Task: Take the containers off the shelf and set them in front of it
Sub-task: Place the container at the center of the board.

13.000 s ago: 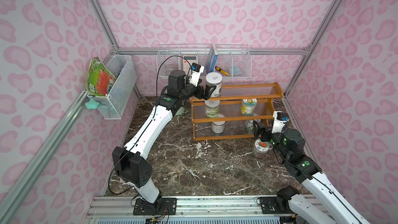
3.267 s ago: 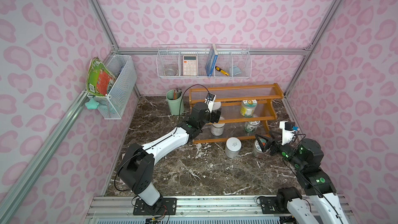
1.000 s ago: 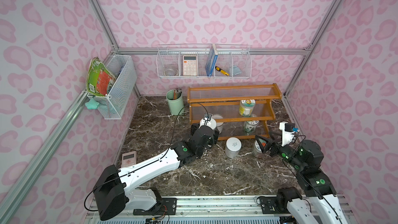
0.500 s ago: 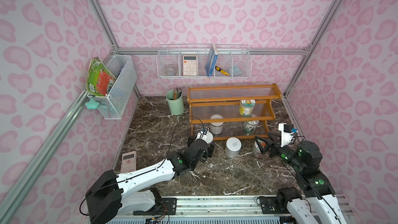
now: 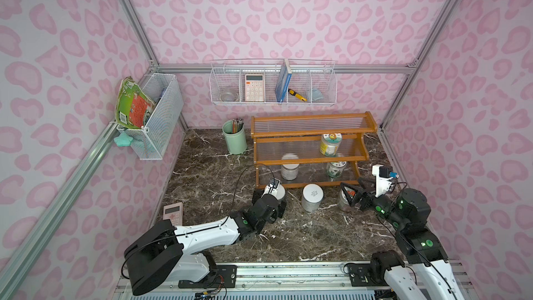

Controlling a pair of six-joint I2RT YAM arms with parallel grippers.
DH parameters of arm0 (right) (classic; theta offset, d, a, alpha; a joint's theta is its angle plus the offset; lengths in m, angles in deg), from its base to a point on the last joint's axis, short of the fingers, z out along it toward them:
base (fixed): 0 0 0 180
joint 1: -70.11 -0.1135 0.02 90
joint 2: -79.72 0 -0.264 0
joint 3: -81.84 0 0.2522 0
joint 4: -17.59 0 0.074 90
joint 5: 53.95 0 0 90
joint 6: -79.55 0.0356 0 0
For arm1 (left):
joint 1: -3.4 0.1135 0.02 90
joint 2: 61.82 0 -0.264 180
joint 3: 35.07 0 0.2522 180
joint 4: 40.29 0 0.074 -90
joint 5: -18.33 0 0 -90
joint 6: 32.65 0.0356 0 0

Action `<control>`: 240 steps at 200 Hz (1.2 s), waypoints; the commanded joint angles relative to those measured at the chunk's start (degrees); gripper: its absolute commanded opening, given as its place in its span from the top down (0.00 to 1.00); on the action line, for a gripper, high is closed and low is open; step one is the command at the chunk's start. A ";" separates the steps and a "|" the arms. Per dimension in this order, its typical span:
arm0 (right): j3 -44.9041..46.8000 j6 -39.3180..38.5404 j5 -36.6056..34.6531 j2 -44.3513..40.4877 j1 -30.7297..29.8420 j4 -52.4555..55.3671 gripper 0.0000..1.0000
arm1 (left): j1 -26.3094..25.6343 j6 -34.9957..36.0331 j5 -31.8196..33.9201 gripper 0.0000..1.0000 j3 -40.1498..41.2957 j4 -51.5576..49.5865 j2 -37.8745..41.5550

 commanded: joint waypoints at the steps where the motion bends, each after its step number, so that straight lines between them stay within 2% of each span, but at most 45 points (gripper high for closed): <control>1: 0.05 -0.15 -0.08 0.24 -0.03 -1.80 0.01 | 0.31 1.08 1.91 0.17 0.51 5.66 -1.07; 18: 0.05 -0.19 -0.16 0.26 -0.07 -1.72 0.01 | 0.62 -0.14 4.07 0.17 0.60 6.30 -2.53; 81: -0.29 -0.66 -0.66 0.48 -0.01 -1.10 0.01 | 1.46 0.07 5.76 0.15 2.55 10.87 -4.92; 190: -1.07 -1.14 -0.69 0.96 -0.02 -0.40 0.01 | 2.69 -0.10 6.48 0.01 3.72 15.35 -7.90; 240: -1.87 -2.23 -1.15 2.39 -0.03 -0.61 0.01 | 2.69 0.54 7.37 0.01 3.07 12.77 -4.74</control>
